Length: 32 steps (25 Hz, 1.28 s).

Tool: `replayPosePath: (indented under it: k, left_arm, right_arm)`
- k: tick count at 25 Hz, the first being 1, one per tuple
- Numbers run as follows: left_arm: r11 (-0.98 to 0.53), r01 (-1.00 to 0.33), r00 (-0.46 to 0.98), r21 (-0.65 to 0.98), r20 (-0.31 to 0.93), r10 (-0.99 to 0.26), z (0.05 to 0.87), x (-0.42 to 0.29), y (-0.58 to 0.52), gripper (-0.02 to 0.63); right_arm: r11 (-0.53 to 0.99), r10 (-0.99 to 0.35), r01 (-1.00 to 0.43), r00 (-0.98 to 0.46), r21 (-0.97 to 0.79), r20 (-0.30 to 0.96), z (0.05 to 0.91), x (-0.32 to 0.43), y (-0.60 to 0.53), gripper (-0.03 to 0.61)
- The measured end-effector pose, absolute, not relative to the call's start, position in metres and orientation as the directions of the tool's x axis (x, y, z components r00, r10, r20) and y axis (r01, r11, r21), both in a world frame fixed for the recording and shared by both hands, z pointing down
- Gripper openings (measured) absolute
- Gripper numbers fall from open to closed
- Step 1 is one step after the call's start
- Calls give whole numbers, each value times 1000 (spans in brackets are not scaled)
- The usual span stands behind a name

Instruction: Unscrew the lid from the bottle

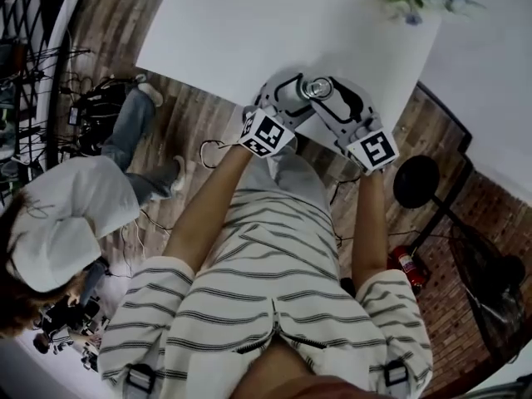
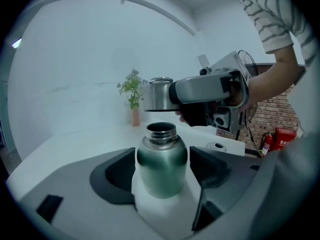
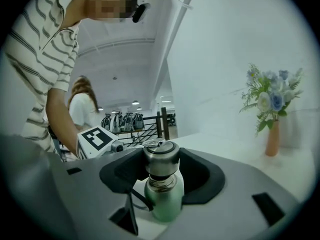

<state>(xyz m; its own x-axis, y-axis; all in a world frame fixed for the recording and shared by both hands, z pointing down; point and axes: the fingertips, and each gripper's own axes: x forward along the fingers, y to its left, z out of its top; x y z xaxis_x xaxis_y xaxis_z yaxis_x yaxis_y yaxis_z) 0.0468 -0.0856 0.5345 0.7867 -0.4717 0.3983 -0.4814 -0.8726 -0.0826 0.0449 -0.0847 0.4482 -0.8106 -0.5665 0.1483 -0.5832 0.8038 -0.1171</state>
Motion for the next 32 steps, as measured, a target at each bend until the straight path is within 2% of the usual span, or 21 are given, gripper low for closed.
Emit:
replayPosePath:
  k: [5, 8, 13, 21, 26, 32]
  left_arm:
    - [-860, -505, 781, -75, 384, -493, 523, 41, -82, 336]
    - [-845, -532, 779, -58, 357, -515, 510, 37, -74, 320]
    - [-789, -614, 758, 8, 284, -587, 473, 19, -75, 260]
    - [-707, -703, 705, 75, 205, -679, 412, -3, -69, 125]
    - [-673, -737, 672, 63, 168, -721, 374, -15, -57, 0]
    - [-640, -765, 644, 78, 131, -754, 328, -25, -45, 0]
  right_arm:
    - [751, -625, -646, -762, -137, 168, 444, 58, -85, 236]
    - [710, -669, -688, -725, -151, 161, 437, 65, -81, 236]
    - [640, -739, -751, -660, -161, 137, 411, 66, -79, 236]
    - [550, -819, -824, -564, -141, 102, 365, 63, -67, 235]
    - [496, -858, -858, -508, -136, 79, 338, 67, -55, 235]
    - [447, -886, -886, -458, -123, 71, 311, 69, -43, 235]
